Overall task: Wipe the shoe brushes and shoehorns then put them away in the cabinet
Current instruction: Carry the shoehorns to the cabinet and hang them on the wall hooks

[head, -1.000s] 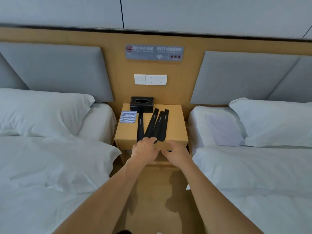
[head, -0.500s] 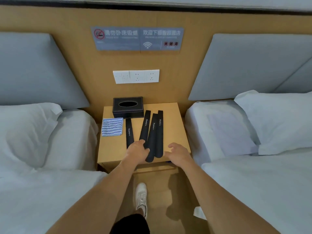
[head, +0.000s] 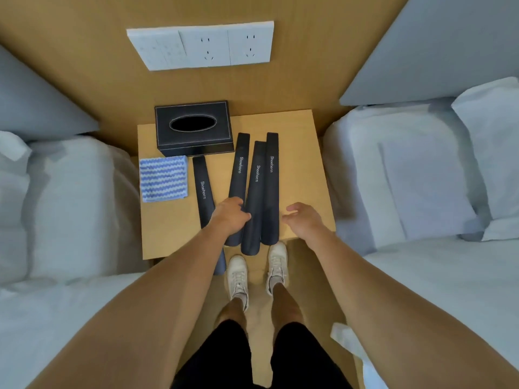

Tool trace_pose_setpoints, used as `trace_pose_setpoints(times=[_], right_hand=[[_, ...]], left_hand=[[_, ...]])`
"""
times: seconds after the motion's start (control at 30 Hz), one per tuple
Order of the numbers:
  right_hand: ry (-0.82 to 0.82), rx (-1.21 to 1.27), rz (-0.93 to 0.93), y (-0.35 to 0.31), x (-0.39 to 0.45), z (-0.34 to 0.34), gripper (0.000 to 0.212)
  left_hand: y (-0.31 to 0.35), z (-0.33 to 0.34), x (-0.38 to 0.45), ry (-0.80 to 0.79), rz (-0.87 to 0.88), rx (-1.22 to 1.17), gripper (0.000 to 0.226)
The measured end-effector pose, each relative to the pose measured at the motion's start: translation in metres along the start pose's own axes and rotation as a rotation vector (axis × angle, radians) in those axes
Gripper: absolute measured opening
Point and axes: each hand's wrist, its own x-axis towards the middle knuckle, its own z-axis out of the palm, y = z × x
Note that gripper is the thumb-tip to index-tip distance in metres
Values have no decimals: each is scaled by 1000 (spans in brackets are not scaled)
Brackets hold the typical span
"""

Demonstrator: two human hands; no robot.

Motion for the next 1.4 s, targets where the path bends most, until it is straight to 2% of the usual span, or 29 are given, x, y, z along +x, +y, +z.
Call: trace_pose_setpoints(times=[0.17, 0.33, 0.5, 0.57, 0.67, 0.97, 1.07, 1.2, 1.3, 1.4], right_hand=[[0, -68, 13, 1, 60, 14, 47], [-14, -115, 11, 0, 94, 27, 20], [-37, -193, 4, 1, 115, 31, 29], [-50, -215, -5, 1, 121, 31, 24], [-67, -205, -12, 0, 125, 31, 10], [-53, 72, 66, -9, 116, 17, 9], [-41, 126, 47, -13, 101, -4, 14], [-19, 219, 15, -21, 75, -38, 34], [-1, 245, -60, -23, 57, -65, 27], [49, 242, -151, -26, 35, -93, 31]], left_hand=[[5, 18, 39, 103, -43, 3, 45], [13, 32, 58, 198, -99, 47, 45], [23, 38, 73, 265, -190, 121, 30], [24, 37, 77, 254, -214, 155, 27], [24, 36, 82, 239, -201, 212, 24], [37, 16, 67, 266, -129, 216, 16], [52, 3, 55, 283, -98, 200, 10], [79, -14, 36, 314, -33, 142, 4], [107, -26, 19, 309, 45, 142, 7], [137, -36, -1, 307, 119, 94, 11]])
